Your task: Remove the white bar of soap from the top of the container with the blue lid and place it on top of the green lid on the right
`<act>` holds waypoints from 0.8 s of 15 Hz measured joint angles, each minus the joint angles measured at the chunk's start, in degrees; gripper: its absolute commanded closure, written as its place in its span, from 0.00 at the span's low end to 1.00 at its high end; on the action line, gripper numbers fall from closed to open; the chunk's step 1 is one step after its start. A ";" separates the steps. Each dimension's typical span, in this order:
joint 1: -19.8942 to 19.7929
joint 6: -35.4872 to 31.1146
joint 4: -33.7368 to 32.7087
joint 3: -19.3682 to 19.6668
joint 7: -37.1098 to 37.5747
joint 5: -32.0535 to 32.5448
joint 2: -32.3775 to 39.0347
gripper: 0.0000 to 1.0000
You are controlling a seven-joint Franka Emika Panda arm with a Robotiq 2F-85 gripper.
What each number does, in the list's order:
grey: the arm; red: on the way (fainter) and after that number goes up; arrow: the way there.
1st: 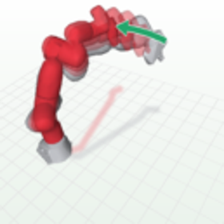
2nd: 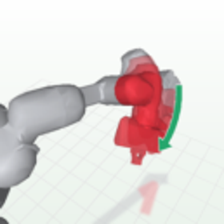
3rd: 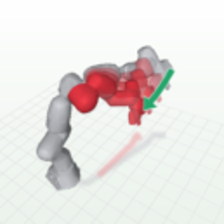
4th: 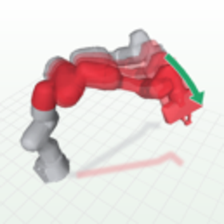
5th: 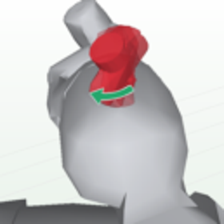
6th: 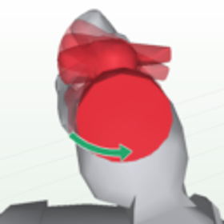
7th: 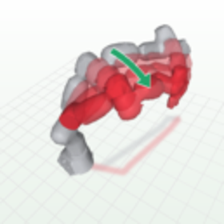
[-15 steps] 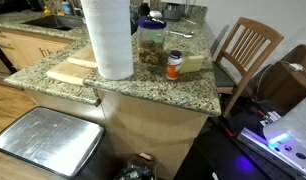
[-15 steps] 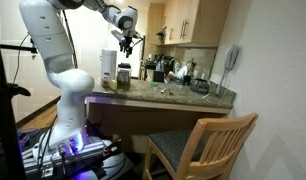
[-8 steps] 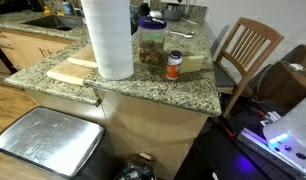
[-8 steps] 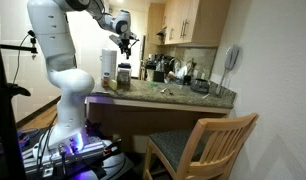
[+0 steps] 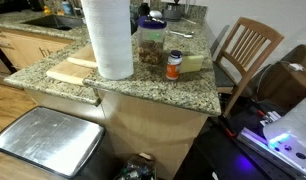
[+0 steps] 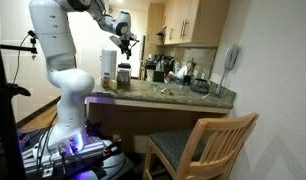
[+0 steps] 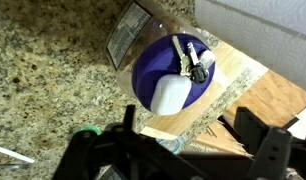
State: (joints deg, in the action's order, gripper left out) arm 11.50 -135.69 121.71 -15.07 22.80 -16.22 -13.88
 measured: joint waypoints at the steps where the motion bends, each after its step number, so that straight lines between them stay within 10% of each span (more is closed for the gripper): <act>1: 0.24 -2.01 0.13 -0.26 0.38 -0.03 0.80 0.00; 12: 0.83 -9.29 0.28 -2.60 9.93 8.97 6.03 0.00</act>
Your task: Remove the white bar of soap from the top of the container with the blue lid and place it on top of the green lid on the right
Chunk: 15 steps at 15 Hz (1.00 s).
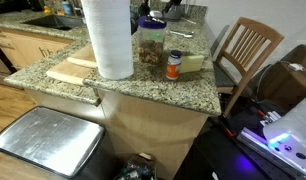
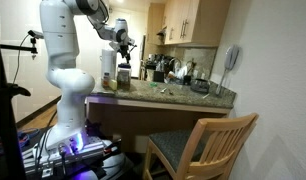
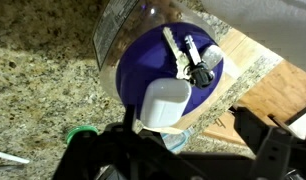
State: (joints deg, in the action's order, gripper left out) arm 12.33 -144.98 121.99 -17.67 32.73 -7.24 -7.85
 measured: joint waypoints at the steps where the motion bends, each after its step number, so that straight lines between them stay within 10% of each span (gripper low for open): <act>1: 0.00 0.08 0.00 0.01 0.00 -0.03 0.00 0.00; 8: 0.01 0.09 0.11 0.01 0.03 0.41 1.64 0.00; 9: 0.01 -0.06 0.10 0.02 0.03 0.71 1.99 0.25; 15: -0.01 -0.15 -0.02 0.23 0.35 3.49 1.83 0.61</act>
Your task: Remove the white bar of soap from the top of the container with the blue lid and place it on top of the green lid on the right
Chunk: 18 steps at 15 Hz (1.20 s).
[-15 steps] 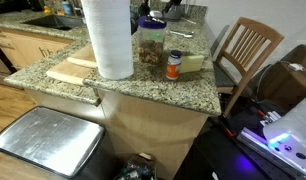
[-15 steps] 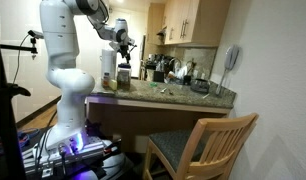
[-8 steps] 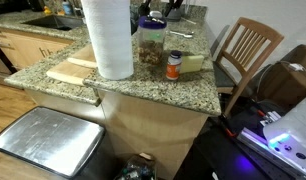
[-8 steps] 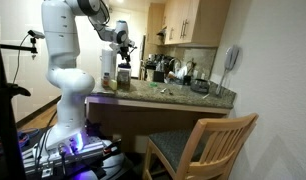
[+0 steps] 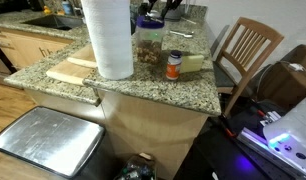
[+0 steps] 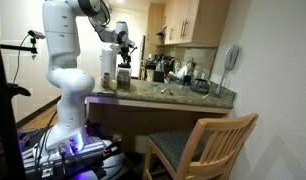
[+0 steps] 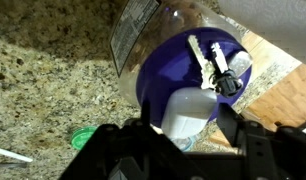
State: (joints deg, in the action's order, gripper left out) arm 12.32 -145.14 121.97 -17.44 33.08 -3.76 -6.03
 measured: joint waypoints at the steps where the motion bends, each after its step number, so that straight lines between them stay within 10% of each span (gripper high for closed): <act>1: 0.00 0.00 0.00 0.04 0.00 0.17 -0.02 0.68; 7: 0.02 -0.13 -0.46 0.07 0.07 1.25 -0.72 0.97; 13: -0.07 -0.07 -0.46 0.87 0.12 0.36 -2.04 1.00; 14: -0.07 0.11 -0.46 1.11 -0.40 -0.63 -2.02 0.74; 18: -0.04 1.38 -0.34 1.49 -3.12 -3.33 -1.87 0.53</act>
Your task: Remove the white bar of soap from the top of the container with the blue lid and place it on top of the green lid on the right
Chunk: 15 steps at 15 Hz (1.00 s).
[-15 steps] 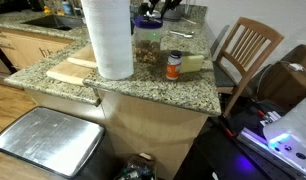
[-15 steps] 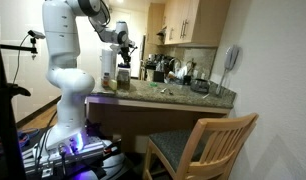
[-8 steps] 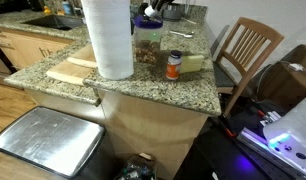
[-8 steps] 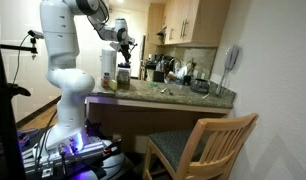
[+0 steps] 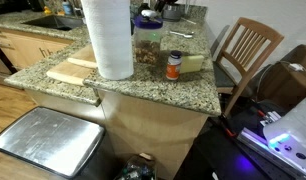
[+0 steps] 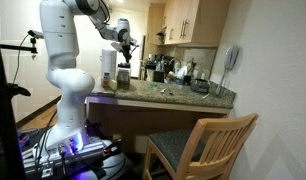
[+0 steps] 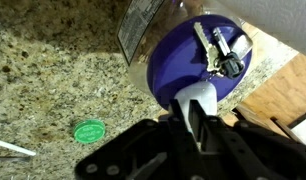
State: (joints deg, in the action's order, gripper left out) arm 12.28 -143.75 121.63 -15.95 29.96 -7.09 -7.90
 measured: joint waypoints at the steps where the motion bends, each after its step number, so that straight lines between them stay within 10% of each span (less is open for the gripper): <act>1: 0.01 0.17 0.00 0.01 -1.22 -0.08 -0.01 0.44; 7: -0.30 0.26 -0.78 0.25 -8.28 10.01 -1.54 0.03; 15: 0.34 0.21 -3.26 0.26 -19.36 13.07 0.74 0.00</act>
State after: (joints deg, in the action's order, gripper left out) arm 12.62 -143.54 118.38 -15.69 10.60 5.97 -7.16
